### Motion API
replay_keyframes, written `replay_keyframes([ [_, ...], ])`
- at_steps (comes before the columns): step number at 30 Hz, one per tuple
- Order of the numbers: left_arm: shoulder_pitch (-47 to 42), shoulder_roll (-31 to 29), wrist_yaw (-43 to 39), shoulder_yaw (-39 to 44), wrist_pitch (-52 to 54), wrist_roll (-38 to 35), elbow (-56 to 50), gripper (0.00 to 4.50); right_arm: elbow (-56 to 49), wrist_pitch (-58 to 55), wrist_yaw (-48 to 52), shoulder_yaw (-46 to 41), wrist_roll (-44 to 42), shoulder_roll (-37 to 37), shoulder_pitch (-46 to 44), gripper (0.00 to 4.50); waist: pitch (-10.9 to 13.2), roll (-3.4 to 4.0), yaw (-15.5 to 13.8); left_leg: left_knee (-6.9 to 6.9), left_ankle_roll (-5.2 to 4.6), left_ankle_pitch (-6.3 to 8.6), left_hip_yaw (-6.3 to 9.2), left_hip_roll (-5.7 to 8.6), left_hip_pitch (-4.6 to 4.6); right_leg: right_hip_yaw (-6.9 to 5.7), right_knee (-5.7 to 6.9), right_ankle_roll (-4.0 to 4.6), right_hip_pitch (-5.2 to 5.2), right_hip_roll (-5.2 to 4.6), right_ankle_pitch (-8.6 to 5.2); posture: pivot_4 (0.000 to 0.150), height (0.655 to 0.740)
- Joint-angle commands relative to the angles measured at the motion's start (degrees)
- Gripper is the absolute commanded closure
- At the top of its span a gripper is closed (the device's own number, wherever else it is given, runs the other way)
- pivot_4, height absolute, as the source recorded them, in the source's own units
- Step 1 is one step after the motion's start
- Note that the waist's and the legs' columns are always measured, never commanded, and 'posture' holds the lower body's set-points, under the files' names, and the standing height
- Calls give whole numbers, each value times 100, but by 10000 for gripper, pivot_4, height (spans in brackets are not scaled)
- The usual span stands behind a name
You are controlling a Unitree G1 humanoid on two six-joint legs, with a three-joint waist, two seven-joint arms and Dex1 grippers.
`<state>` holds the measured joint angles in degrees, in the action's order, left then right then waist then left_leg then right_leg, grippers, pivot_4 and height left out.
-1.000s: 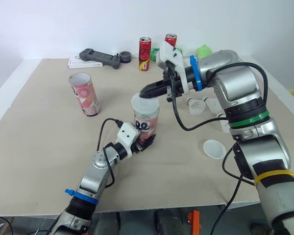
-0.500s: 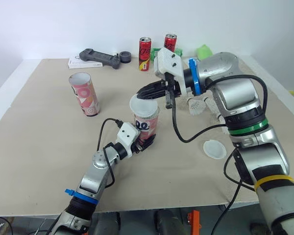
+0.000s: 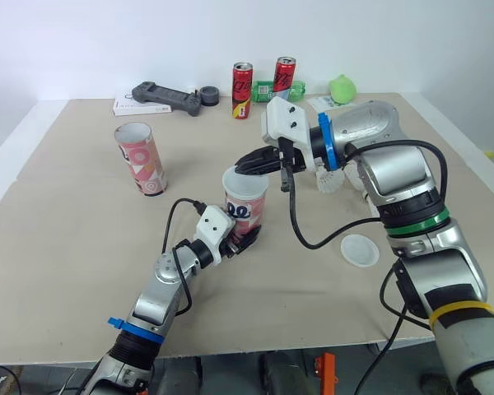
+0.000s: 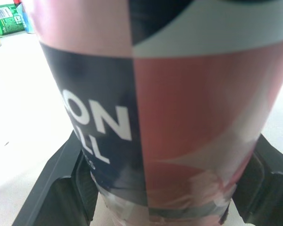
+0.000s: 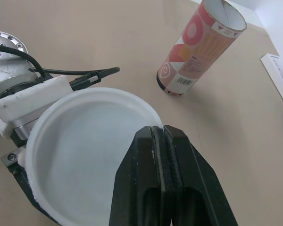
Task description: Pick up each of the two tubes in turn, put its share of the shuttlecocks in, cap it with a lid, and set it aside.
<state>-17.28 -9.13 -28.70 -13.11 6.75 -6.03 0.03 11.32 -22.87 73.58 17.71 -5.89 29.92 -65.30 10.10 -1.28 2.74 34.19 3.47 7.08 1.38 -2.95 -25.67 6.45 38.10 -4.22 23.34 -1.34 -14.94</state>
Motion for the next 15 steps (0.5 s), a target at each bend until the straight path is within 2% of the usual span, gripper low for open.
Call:
replay_keyframes([
  [1,68,-84,25,-17,138,127,52,12694,-209,198,-51,-43,104,97,-66,44143,0,0,0,0,0,0,0,0,0,0,0,0,0,0,0,1500,7400],
  [15,70,-77,37,-17,163,123,26,12694,-497,436,21,-18,317,234,-88,44143,0,0,0,-1,0,0,0,0,0,0,0,1,0,0,-1,1500,7400],
])
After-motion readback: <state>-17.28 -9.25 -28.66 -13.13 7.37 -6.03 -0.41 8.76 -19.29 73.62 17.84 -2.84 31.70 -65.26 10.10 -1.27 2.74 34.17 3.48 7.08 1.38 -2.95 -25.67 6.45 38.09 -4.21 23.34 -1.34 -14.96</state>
